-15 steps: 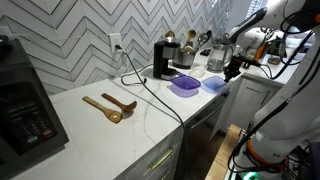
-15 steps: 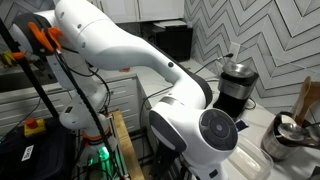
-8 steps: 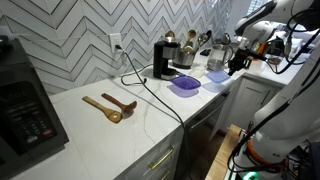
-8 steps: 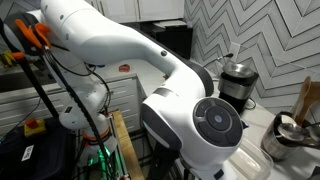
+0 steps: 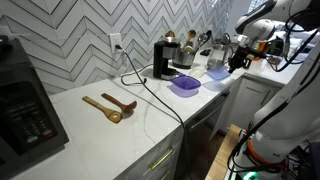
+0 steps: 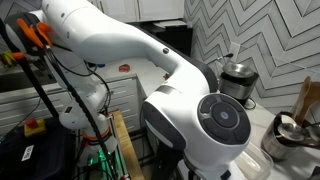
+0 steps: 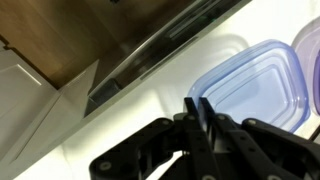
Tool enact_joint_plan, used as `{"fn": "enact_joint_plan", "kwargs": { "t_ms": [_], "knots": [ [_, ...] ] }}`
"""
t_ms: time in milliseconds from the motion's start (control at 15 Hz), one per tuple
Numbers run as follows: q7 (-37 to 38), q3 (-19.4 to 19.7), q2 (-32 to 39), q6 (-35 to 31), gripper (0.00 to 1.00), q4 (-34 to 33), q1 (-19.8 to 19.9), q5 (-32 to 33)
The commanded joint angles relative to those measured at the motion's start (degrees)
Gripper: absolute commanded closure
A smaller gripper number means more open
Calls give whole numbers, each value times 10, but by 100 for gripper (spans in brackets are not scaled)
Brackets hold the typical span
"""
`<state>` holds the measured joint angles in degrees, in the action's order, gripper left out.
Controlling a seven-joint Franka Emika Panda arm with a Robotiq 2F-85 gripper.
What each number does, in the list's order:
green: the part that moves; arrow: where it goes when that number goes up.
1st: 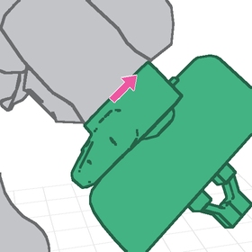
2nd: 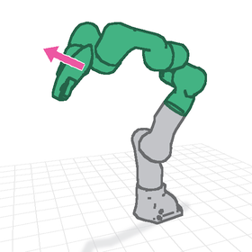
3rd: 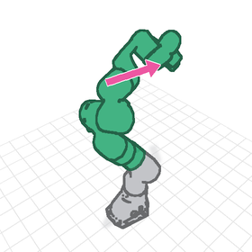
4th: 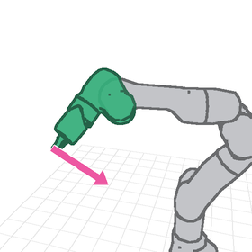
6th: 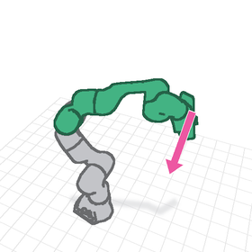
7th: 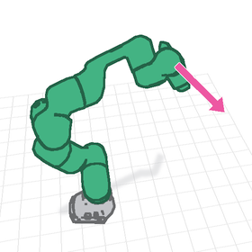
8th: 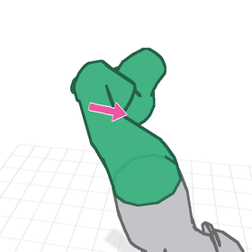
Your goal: Cover the lunch boxes with their lids
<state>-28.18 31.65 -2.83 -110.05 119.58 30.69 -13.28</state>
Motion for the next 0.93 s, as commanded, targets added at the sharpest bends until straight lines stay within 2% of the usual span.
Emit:
{"fn": "enact_joint_plan", "kwargs": {
  "t_ms": [0,400,867],
  "knots": [
    [-53,15,42,36,98,-66,2,-17],
    [-136,11,105,52,98,-151,20,-65],
    [-152,-30,171,23,98,-213,59,-138]
  ]
}}
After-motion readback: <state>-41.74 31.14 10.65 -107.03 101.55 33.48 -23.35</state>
